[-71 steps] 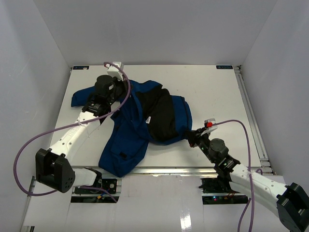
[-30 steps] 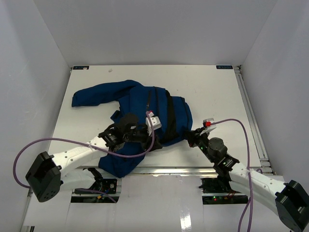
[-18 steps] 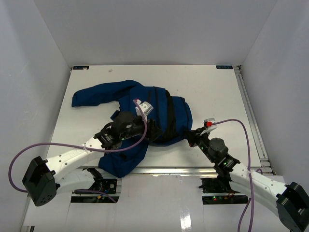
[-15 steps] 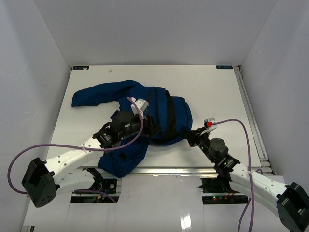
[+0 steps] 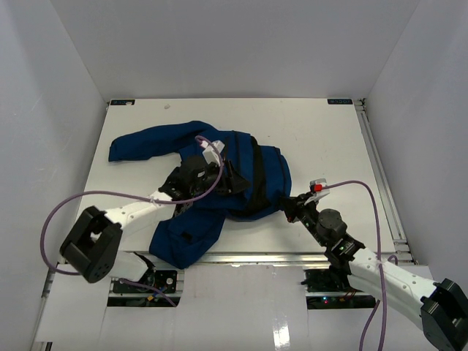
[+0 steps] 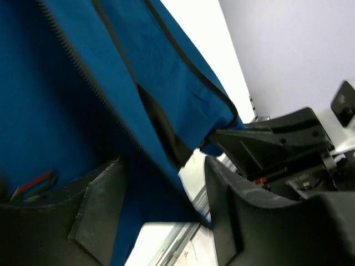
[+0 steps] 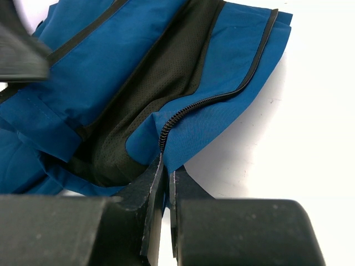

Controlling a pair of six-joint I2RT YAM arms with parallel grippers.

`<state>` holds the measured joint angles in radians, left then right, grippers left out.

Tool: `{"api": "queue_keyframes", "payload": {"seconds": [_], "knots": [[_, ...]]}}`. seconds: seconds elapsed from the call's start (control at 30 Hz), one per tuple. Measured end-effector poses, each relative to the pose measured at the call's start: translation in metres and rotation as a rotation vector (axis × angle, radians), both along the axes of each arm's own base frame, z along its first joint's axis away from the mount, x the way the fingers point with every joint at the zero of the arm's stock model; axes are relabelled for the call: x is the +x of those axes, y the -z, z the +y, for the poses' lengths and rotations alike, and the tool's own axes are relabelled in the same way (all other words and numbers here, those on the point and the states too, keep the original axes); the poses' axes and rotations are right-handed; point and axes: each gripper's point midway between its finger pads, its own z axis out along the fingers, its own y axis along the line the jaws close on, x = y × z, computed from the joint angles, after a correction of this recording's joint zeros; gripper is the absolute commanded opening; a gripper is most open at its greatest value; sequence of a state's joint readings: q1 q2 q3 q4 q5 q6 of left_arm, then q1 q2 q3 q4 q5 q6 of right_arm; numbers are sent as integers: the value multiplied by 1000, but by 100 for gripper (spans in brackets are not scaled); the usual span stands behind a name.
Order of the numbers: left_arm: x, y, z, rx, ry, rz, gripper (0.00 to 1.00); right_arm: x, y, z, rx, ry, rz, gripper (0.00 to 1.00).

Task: Zip up the jacket

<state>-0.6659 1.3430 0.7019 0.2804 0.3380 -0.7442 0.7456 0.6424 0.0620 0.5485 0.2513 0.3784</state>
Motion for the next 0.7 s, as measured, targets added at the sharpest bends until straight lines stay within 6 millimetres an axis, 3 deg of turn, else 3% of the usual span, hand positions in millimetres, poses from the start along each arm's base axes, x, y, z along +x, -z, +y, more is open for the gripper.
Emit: {"api": "queue_keyframes", "payload": {"seconds": [0.1,0.17,0.23,0.33,0.43,0.5,0.6,0.7], "knots": [[9,11,-22,15,48,38,21,0,2,0,-5,0,5,8],[16,13,-32,28,57,42,0,0,3,0,-9,0,9,8],[24,12,-32,69,37,48,0,0,4,0,-10,-1,10,8],[55,-6,-18,168,-96,19,0,0,3,0,-8,-3,8,8],[93,-41,23,310,-327,-65,0,-1,1,0,-4,-3,3,8],[107,-66,58,406,-470,-124,0,-1,0,0,0,-4,-1,8],[112,-101,116,572,-661,-201,0,-1,-1,0,2,-4,-3,8],[103,-120,160,760,-751,-236,0,-1,-1,0,0,-7,-1,8]]}}
